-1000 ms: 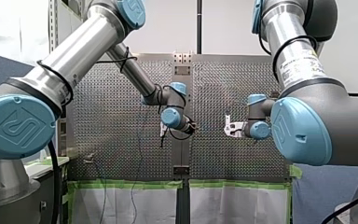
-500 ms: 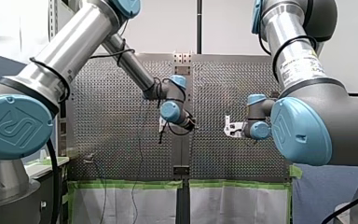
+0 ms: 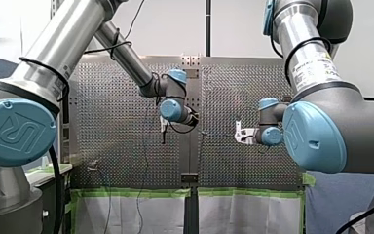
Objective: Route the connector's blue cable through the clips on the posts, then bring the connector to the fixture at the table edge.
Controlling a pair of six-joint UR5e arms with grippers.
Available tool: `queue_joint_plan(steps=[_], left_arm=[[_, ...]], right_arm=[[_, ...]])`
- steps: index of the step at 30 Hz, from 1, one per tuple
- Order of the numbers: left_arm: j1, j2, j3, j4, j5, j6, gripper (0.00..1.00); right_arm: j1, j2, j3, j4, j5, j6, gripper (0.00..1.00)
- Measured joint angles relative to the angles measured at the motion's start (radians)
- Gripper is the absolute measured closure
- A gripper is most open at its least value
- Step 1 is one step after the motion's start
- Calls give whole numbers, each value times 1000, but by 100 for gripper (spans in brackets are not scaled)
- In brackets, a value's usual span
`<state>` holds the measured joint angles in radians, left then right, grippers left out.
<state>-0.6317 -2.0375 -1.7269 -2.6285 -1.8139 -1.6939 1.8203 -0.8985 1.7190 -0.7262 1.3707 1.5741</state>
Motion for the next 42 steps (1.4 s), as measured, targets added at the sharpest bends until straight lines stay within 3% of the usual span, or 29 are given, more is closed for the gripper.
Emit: queue_joint_plan(steps=[11,18,30,42], left_arm=[[2,91,-91,89,6,-54,0],[-5,160,-160,151,4,-51,0],[-8,275,-275,203,3,-42,0],[1,302,-379,285,6,-77,0]], right_arm=[[3,-1,0,15,2,-1,100],[0,-1,-6,14,0,0,100],[-14,-2,-18,45,2,0,100],[-20,-12,-33,90,22,-7,100]])
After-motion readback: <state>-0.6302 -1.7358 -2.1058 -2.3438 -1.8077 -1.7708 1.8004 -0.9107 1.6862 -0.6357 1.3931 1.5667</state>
